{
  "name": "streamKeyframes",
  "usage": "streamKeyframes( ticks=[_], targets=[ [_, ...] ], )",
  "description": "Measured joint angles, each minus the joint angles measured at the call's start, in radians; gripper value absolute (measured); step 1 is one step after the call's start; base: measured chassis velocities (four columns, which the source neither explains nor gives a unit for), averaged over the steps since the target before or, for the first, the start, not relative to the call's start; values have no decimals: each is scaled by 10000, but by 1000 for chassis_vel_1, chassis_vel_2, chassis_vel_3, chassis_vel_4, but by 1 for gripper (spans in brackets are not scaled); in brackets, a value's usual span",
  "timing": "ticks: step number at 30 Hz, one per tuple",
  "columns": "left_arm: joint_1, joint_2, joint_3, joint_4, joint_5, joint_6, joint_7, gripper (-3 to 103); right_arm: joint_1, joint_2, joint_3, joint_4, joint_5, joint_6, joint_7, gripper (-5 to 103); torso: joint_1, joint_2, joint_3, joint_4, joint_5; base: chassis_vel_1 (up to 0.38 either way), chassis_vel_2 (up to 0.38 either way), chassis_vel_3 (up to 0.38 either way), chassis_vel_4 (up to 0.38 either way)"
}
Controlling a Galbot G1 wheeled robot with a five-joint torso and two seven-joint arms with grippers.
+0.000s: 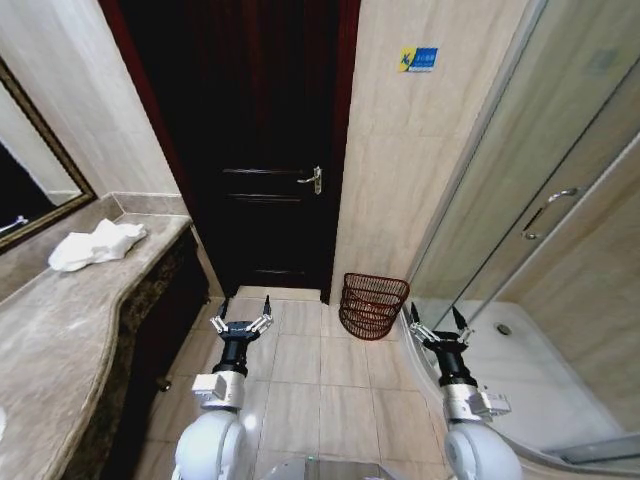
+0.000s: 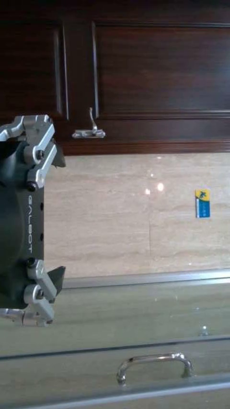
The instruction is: Discard the used towel into the hamper.
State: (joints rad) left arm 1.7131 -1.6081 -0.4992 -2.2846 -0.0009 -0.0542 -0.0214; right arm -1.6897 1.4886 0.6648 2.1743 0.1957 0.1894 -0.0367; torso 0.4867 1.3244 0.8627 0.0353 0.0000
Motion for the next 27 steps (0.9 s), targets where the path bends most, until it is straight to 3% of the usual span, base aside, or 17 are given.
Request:
streamKeyframes(
  ticks=[11,27],
  targets=[
    [-32,1,-4,64,327,-21,-378,100,36,-25,-53,-41,-37,289,-23,100,6,-2,1,1,-2,-54,117,68,-101],
    [-93,1,-32,102,321,-12,-620,100,137,-79,-76,-175,-34,352,77,100,-3,0,-1,1,-1,48,21,37,56]
  ],
)
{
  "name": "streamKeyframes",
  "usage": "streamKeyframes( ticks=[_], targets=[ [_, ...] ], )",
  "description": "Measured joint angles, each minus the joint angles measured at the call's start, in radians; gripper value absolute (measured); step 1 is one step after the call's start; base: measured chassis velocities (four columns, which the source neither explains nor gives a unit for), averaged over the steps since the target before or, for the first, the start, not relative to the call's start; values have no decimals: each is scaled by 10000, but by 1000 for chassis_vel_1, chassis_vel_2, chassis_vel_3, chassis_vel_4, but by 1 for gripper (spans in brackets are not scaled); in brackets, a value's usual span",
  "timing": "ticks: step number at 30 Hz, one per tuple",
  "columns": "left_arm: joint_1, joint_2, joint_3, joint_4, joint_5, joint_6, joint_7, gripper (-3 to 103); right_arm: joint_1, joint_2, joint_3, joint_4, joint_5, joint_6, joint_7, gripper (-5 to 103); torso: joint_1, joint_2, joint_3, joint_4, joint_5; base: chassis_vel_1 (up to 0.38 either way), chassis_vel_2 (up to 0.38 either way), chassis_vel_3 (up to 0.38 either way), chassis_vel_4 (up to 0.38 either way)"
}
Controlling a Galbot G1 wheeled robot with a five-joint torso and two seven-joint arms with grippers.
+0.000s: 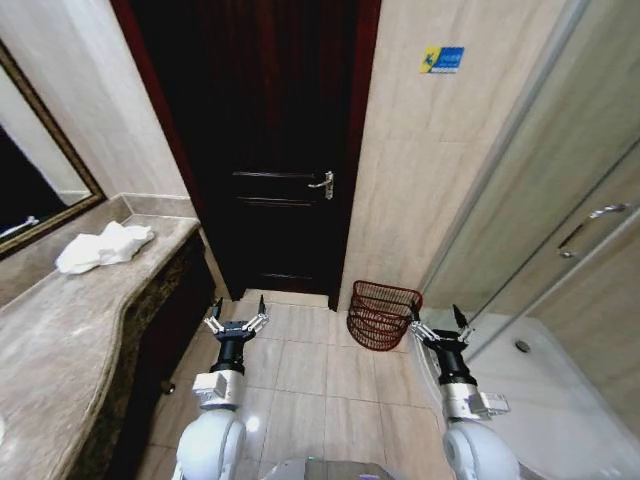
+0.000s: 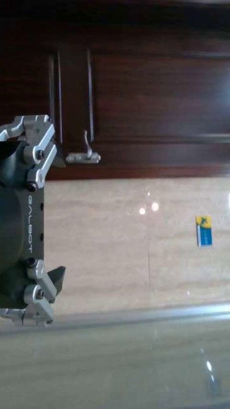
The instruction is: Discard the used towel into the hamper.
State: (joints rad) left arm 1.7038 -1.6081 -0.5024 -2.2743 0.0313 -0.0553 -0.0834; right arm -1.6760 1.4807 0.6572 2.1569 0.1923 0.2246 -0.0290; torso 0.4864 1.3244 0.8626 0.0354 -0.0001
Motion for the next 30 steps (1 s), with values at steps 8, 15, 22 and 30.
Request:
streamKeyframes(
  ticks=[8,15,22,30],
  targets=[
    [26,0,21,27,87,-67,11,100,60,-44,4,-97,-317,128,348,100,1,0,0,0,0,95,95,92,97],
    [34,0,10,22,98,-106,20,100,52,-45,10,-118,-321,182,347,100,2,0,1,3,0,123,124,125,122],
    [50,0,-51,21,108,-139,0,100,119,-57,12,-189,-352,287,354,100,3,0,2,1,2,121,120,131,121],
    [-15,0,-92,64,99,-170,-284,100,129,-83,36,-183,-338,169,443,100,3,0,2,1,1,133,135,124,129]
  ],
)
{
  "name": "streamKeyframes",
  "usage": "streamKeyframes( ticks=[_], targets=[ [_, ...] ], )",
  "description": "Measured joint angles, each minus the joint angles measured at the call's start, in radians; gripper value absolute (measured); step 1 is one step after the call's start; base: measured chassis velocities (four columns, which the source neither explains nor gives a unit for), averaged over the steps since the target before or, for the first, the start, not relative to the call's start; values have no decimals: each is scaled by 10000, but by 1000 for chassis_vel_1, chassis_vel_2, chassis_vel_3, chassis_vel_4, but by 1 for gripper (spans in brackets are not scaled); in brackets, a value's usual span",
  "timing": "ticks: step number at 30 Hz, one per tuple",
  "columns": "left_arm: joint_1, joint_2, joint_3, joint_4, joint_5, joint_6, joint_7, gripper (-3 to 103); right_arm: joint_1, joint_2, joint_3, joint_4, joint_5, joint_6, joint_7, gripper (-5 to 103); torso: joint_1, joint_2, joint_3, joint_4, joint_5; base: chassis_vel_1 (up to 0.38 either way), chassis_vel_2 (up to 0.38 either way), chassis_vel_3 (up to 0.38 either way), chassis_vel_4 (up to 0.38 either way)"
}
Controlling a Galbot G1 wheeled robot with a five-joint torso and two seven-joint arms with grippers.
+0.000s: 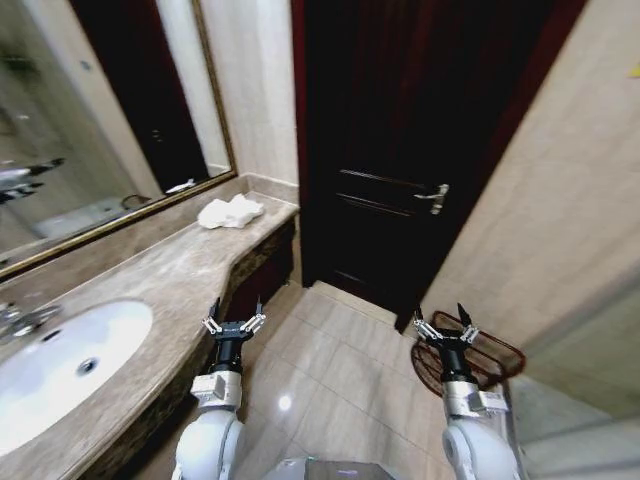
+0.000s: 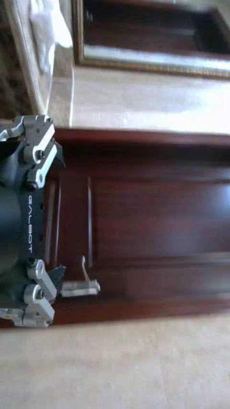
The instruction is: Discard the used towel into the hamper.
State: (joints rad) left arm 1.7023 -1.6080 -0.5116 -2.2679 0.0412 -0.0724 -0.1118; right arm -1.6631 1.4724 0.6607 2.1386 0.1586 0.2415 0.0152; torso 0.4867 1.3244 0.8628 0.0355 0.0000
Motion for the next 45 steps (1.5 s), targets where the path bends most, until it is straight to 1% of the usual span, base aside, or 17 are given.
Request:
streamKeyframes(
  ticks=[5,7,10,11,13,16,22,25,26,45],
  targets=[
    [3,0,-89,44,130,-140,-90,100,-57,23,-25,133,14,-328,-52,100,-2,0,0,1,-2,116,118,115,115],
    [19,0,-107,45,184,-208,-92,100,-60,26,-35,151,17,-359,-88,100,-3,0,-1,3,2,98,79,87,91],
    [44,0,-121,45,306,-281,-91,100,-67,31,-43,159,19,-366,-138,100,-3,0,-1,2,-2,48,51,30,37],
    [45,-1,-126,56,377,-332,-92,100,-77,36,-46,159,19,-366,-143,100,-3,1,-1,-3,1,0,0,0,0],
    [35,-1,-130,100,422,-466,-100,100,-94,54,-47,157,21,-336,-145,100,-4,1,-2,-4,-1,0,0,0,0],
    [25,0,-118,134,429,-512,-121,100,-133,68,-42,139,30,-286,-161,100,-5,1,-3,-3,0,-14,20,14,-21],
    [0,-1,-71,186,424,-518,-143,100,-128,58,-28,92,101,-228,-234,100,-3,1,-2,1,2,-106,126,113,-117],
    [-18,0,-73,218,412,-519,-144,100,-134,61,-25,58,115,-195,-263,100,0,1,-1,-1,-4,-192,160,183,-169],
    [-30,0,-76,241,408,-519,-144,100,-135,63,-26,45,118,-186,-281,100,2,0,0,0,2,-151,187,176,-162],
    [-94,-1,-75,384,420,-457,-111,100,-22,6,-41,-83,153,-203,-285,100,-3,0,-1,0,0,-121,122,124,-120]
  ],
)
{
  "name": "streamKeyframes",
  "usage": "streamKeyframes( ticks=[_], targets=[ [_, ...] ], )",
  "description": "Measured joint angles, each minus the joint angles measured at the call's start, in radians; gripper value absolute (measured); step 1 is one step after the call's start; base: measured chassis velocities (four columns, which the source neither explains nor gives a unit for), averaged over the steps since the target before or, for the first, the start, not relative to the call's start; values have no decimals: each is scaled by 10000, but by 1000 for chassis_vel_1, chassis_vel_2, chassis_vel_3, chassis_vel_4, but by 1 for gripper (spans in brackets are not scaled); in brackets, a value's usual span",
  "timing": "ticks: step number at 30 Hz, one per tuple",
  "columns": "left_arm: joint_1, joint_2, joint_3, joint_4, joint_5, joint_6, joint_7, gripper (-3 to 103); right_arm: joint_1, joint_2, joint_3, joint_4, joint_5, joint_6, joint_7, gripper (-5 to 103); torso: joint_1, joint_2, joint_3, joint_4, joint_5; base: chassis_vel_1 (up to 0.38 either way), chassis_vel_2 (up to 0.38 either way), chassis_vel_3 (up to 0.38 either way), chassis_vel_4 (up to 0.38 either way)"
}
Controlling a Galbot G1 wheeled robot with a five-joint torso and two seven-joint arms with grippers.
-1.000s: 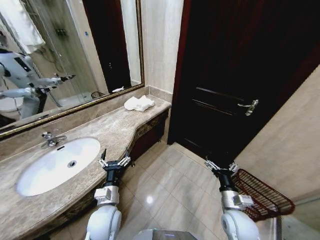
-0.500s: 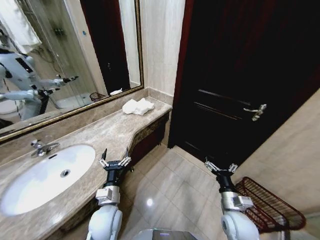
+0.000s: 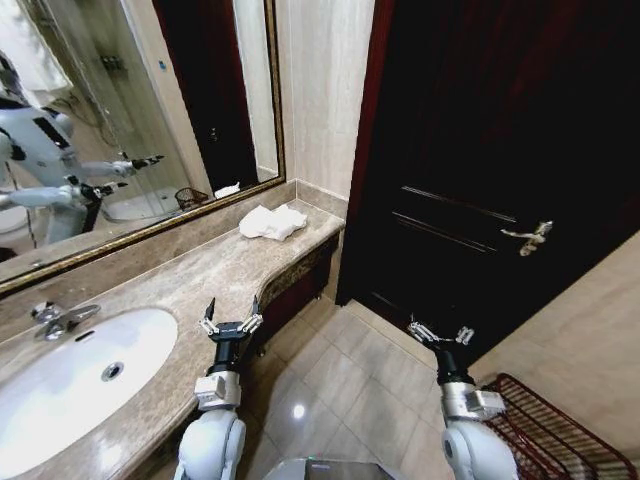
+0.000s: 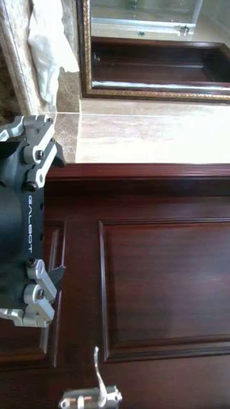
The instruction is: Discard the used towel into the hamper.
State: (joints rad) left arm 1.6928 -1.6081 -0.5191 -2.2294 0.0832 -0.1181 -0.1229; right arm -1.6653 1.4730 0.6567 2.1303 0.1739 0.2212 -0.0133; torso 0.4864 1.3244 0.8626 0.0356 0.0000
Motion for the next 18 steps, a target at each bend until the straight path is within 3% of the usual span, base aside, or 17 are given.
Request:
streamKeyframes(
  ticks=[18],
  targets=[
    [-9,0,-8,34,0,3,-8,100,-14,-1,-17,-8,-4,-5,-3,100,2,0,0,-3,-2,-132,128,135,-133]
  ],
)
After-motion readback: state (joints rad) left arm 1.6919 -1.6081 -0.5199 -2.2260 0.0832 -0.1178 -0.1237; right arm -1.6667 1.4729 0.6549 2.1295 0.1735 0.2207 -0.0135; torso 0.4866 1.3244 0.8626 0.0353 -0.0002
